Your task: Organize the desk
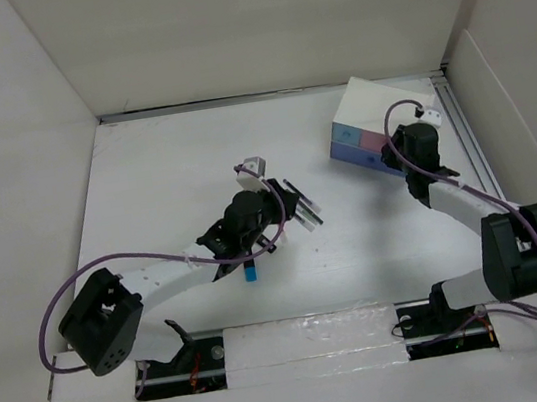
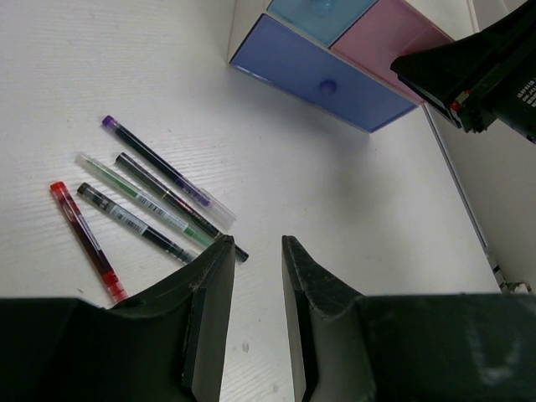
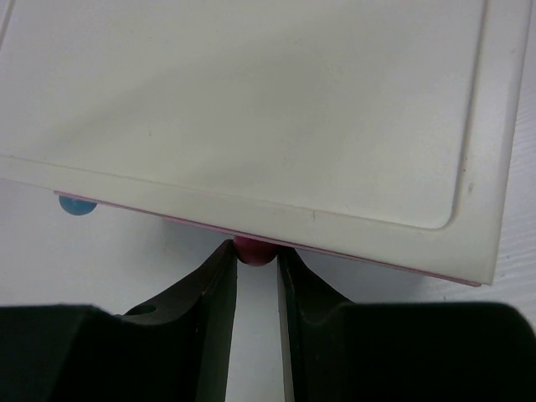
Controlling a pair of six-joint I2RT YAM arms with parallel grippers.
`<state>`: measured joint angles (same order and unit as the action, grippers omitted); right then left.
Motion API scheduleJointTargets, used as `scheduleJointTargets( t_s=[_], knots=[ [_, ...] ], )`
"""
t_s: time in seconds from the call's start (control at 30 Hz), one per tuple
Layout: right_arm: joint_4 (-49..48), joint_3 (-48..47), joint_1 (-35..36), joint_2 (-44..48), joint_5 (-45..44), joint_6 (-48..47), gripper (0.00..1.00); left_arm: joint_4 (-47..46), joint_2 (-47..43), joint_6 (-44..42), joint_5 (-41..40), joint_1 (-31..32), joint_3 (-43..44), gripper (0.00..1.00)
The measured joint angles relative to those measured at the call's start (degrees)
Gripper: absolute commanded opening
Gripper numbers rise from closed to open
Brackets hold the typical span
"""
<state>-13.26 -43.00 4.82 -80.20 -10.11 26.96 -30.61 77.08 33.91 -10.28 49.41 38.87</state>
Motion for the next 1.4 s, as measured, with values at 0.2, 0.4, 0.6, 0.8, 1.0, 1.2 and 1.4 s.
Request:
scheduleJointTargets(
  t_s=[0.2, 0.4, 0.6, 0.8, 1.0, 1.2, 1.4],
  knots=[
    [-0.35, 5.20, 2.14, 5.14, -0.17, 0.48, 0.04, 0.00, 1.01, -0.22, 1.07, 0.00, 0.00, 0.25],
    [-1.84, 9.14, 4.11, 8.63, 0.00, 1.11, 0.04, 0.11, 6.05, -0.87, 3.23, 0.00, 3.10, 0.24],
    [-1.42, 9.25, 6.34, 8.98, -0.26, 1.14, 0.03, 0.02, 12.83, -1.03, 5.90, 0.00, 10.58, 0.23],
    [0.07, 9.40, 13.79, 10.62, -1.86, 1.73, 0.03, 0.13, 14.80, -1.03, 7.37, 0.00, 14.84, 0.23],
    [1.11, 10.99, 18.86, 14.01, -3.13, 3.54, 0.02, 1.53, 16.17, -1.20, 7.04, 0.00, 17.94, 0.23],
    [1.40, 13.00, 21.00, 15.34, -3.98, 5.64, 0.03, 2.54, 18.12, -1.49, 6.82, 0.00, 21.03, 0.23],
    [5.66, 12.87, 22.60, 18.12, -5.20, 5.44, 0.29, 3.37, 18.14, -1.16, 7.85, 0.39, 21.18, 0.32]
  ],
)
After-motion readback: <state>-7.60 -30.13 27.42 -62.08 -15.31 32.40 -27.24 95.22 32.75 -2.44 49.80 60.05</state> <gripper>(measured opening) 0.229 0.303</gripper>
